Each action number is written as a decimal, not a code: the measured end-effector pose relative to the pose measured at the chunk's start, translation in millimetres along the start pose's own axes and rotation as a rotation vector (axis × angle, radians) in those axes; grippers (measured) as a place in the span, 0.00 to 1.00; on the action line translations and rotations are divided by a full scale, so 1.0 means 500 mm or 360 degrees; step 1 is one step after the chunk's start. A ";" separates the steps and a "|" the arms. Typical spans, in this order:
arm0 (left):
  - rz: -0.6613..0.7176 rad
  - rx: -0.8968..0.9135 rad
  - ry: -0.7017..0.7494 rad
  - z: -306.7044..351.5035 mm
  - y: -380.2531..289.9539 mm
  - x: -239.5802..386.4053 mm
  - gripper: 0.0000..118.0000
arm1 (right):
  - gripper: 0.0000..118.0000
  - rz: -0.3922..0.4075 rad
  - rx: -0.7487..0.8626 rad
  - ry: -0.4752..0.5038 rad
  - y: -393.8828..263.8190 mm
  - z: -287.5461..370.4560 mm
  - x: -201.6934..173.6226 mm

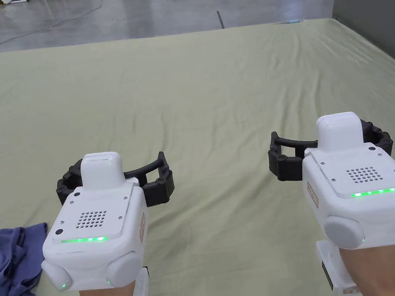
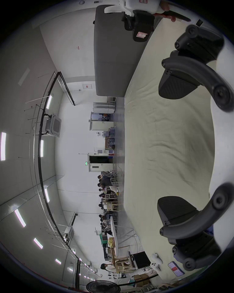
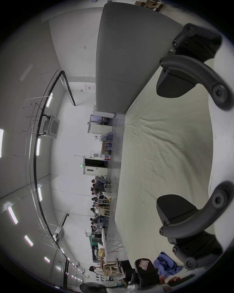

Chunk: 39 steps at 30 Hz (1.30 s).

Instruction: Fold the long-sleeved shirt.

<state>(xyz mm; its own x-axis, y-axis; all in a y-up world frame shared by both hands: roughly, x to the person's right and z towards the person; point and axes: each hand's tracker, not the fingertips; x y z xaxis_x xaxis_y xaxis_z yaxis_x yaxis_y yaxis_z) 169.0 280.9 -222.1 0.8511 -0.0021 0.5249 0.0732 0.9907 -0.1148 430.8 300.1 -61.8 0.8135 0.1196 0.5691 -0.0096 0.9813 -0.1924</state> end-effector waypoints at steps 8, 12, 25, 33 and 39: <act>-0.0017 -0.0011 0.0005 0.000 -0.001 0.003 1.00 | 1.00 0.0007 0.0000 -0.0023 0.000 0.000 -0.001; -0.0011 0.0000 -0.0007 0.001 -0.001 0.000 1.00 | 1.00 0.0019 -0.0004 -0.0001 0.000 0.001 -0.002; -0.0018 -0.0012 0.0004 -0.001 0.000 -0.003 1.00 | 1.00 0.0005 0.0004 -0.0017 -0.003 -0.001 -0.004; -0.0038 -0.0005 0.0013 -0.004 0.007 -0.006 1.00 | 1.00 0.0007 -0.0025 0.0014 -0.005 -0.005 -0.007; -0.0045 -0.0024 0.0005 -0.006 0.009 -0.007 1.00 | 1.00 -0.0048 -0.0061 0.0000 -0.005 -0.008 0.000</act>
<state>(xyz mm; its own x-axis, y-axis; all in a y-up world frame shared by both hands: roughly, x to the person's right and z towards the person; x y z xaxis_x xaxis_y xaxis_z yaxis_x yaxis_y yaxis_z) 167.8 284.8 -227.0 0.8503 -0.0307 0.5254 0.1052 0.9881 -0.1126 433.2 297.3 -64.4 0.8130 0.0903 0.5752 0.0371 0.9779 -0.2059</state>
